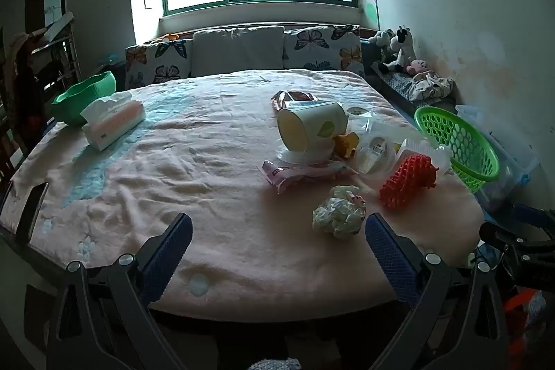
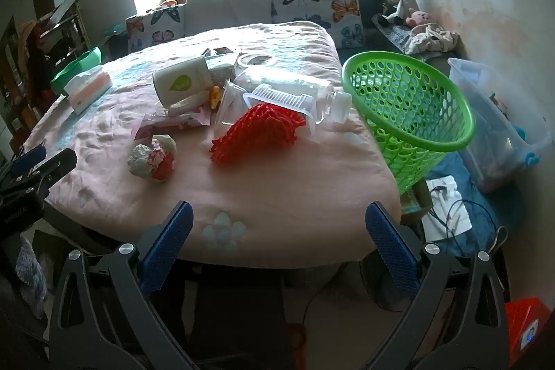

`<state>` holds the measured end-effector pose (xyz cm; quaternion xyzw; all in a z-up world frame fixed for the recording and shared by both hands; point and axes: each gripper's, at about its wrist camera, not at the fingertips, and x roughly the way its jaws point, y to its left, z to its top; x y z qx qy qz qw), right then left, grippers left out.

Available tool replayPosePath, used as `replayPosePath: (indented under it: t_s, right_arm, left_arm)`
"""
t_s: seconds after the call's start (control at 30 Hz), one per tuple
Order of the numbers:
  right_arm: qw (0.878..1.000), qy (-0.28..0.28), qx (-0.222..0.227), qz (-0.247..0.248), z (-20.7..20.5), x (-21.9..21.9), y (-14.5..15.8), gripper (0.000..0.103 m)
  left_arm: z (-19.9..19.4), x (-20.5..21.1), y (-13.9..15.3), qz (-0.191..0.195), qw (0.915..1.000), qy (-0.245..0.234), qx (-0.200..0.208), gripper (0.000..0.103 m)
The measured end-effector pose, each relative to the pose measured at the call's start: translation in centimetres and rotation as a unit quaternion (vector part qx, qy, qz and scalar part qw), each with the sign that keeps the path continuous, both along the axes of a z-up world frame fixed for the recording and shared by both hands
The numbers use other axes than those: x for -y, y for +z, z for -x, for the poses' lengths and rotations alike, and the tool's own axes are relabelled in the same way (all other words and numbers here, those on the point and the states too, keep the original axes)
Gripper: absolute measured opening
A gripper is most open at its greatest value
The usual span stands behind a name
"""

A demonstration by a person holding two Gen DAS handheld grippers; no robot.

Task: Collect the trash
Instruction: 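Move both tools toward the crumpled tissue and red mesh net on the bed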

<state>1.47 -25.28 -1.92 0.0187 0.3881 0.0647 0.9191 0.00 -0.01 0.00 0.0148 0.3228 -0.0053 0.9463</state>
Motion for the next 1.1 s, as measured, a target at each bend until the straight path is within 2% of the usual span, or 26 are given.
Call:
replayPosePath:
  t_s: [0.03, 1.1]
  right_arm:
    - [1.0, -0.001, 0.004, -0.005, 0.03, 0.05, 0.02, 0.099]
    - [1.0, -0.001, -0.001, -0.002, -0.84, -0.31, -0.52, 0.099]
  left_arm:
    - [0.0, -0.08, 0.02, 0.008, 1.0, 0.001, 0.001, 0.097]
    - [0.09, 0.11, 0.04, 0.003, 1.0, 0.0, -0.001, 0.097]
